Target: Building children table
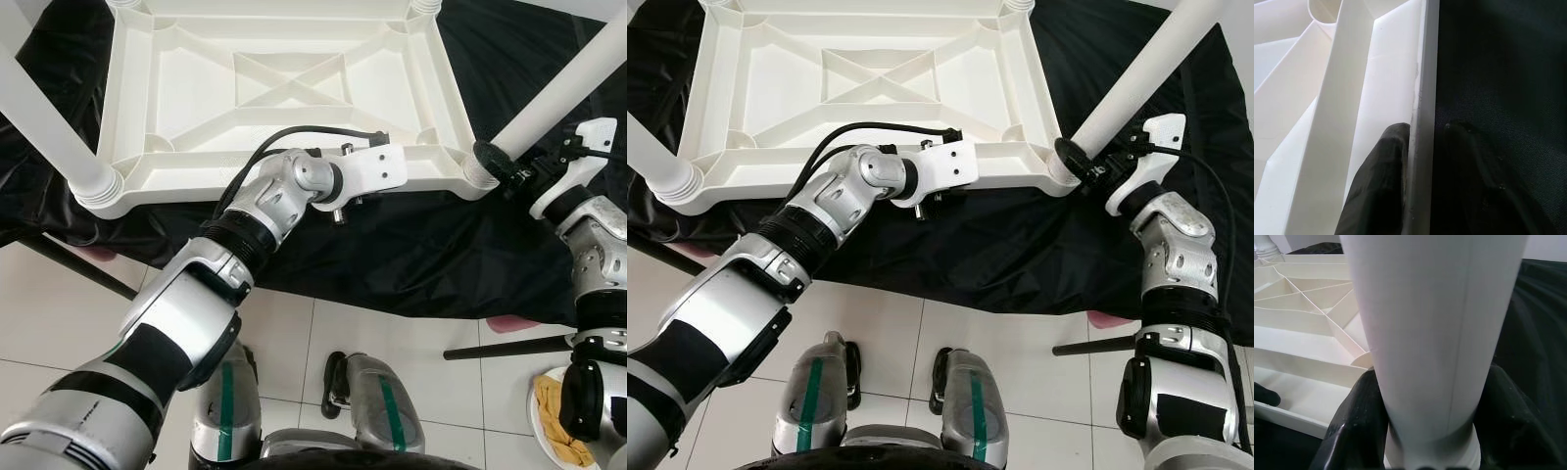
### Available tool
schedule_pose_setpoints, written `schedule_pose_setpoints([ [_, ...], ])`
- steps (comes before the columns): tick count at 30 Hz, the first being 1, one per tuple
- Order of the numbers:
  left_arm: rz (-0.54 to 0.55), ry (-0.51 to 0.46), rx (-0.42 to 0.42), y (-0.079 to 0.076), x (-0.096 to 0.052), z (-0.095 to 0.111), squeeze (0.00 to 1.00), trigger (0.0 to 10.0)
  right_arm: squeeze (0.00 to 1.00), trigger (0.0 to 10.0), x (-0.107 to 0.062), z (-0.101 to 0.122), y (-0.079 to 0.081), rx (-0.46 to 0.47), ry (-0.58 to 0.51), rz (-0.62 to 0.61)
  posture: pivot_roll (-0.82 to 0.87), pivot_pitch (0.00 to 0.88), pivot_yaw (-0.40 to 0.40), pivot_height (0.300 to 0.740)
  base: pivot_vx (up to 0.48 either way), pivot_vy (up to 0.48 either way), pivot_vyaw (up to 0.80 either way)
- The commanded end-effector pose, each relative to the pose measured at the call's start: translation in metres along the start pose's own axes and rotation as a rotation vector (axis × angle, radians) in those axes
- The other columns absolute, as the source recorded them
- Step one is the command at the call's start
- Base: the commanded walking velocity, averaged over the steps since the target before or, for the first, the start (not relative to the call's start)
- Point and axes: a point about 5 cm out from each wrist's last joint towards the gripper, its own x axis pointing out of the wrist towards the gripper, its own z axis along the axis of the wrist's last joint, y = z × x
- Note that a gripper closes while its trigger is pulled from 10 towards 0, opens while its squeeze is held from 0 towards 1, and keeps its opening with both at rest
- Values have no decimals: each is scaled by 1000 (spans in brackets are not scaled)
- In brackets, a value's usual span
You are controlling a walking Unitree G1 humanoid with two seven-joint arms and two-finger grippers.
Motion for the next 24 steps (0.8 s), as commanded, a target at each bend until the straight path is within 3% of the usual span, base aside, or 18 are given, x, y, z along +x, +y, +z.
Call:
schedule_pose_setpoints([
  [1,-45,54,-28,-8,3,-13,0,10000,0,0,-1,-7,5,23,13,41,62,36,-38,740,0,0,0],
  [2,-45,54,-28,-9,3,-13,0,10000,0,0,-1,-8,6,25,12,42,62,36,-39,740,0,0,0],
  [3,-46,54,-29,-9,3,-13,0,10000,0,10000,0,-8,6,16,17,28,61,38,-38,740,0,0,0],
  [11,-51,52,-28,-10,3,-13,0,10000,0,10000,8,-8,4,31,21,-80,58,38,-43,740,0,0,0],
  [14,-50,51,-29,-10,4,-13,0,10000,0,10000,14,-7,3,44,23,-194,57,36,-46,740,0,0,0],
  [24,-51,49,-29,-12,5,-12,0,10000,0,10000,25,1,19,92,-48,-362,54,27,-54,740,0,0,0],
])
